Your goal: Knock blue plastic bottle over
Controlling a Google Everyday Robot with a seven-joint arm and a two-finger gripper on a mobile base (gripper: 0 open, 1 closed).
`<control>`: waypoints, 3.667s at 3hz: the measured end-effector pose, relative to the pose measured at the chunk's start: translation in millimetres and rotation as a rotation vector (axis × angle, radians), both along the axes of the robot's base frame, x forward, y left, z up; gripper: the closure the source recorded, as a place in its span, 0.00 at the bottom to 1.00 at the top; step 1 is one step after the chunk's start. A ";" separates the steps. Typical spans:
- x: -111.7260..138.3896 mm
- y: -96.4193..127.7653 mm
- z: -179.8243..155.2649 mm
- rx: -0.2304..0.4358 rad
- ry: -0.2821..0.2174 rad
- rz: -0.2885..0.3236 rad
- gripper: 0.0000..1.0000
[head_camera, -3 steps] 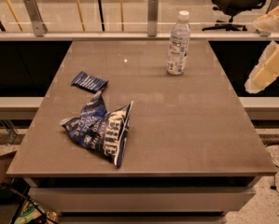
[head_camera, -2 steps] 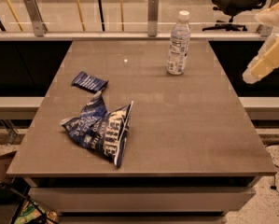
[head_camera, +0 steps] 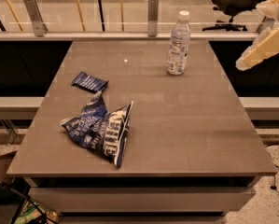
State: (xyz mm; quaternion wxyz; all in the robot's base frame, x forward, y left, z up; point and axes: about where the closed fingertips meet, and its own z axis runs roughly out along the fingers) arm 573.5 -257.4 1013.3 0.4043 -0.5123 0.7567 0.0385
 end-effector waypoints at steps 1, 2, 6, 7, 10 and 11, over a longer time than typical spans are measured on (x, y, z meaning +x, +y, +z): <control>21.3 -1.0 -4.7 0.053 -0.038 -0.015 0.00; 42.4 4.0 -14.0 0.120 -0.048 -0.001 0.00; 77.9 10.0 -22.2 0.257 -0.107 0.114 0.00; 95.7 13.4 -30.9 0.308 -0.116 0.145 0.00; 139.9 45.2 -63.6 0.376 -0.036 0.179 0.00; 154.1 62.6 -71.4 0.408 -0.023 0.199 0.00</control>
Offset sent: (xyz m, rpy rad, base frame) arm 0.0661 0.0038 -0.0199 0.1998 -0.0707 0.0076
